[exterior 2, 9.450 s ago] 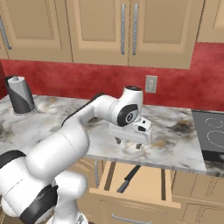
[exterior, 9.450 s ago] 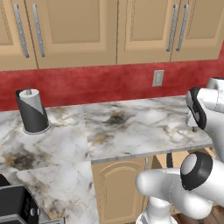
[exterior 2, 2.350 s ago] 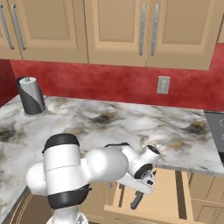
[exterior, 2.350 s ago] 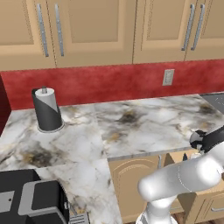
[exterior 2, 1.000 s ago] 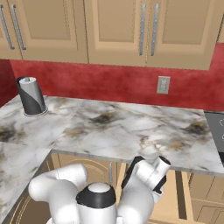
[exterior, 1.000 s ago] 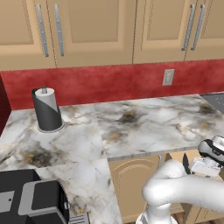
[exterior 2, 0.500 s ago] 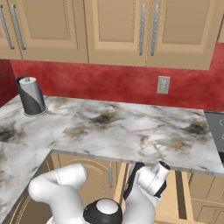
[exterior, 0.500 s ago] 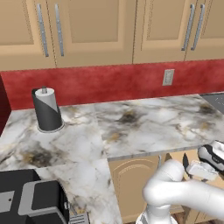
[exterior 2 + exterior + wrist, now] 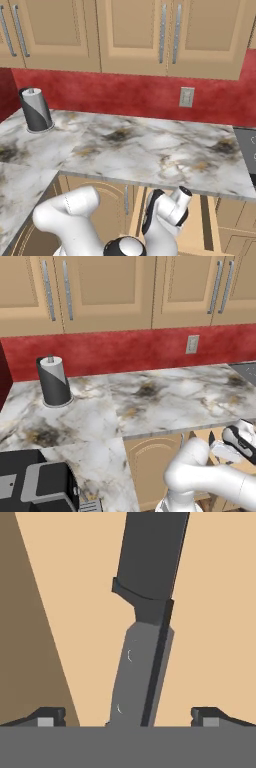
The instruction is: Pick up the knife from the drawer and place it on the cutting board. Then place the meat from the plate to the cutting board.
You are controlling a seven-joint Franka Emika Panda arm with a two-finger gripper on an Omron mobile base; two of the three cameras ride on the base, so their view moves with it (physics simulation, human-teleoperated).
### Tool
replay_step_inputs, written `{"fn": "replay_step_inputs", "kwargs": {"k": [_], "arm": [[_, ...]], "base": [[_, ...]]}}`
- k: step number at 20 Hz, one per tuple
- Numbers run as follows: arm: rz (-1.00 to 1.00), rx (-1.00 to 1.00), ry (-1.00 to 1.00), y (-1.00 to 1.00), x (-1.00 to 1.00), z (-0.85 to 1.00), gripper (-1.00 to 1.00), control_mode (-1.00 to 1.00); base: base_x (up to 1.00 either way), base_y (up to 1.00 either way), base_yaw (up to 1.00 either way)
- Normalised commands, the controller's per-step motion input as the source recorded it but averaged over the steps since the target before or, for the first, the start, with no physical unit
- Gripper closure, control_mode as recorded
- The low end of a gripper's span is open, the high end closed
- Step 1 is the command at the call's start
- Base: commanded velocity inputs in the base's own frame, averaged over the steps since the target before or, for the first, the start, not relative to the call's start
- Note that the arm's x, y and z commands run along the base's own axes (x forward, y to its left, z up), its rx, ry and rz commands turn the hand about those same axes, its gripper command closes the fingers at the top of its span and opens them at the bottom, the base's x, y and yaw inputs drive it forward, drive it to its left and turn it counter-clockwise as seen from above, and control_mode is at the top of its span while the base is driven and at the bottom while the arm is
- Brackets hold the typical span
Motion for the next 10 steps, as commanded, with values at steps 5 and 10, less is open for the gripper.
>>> {"fn": "replay_step_inputs", "kwargs": {"k": [5, 10], "arm": [[-0.07, -0.08, 0.00, 0.00, 0.26, -0.33, -1.00, -1.00], [-0.05, -0.05, 0.00, 0.00, 0.10, -0.37, -1.00, -1.00]], "base": [[0.00, 0.00, 0.00], [0.00, 0.00, 0.00]]}}
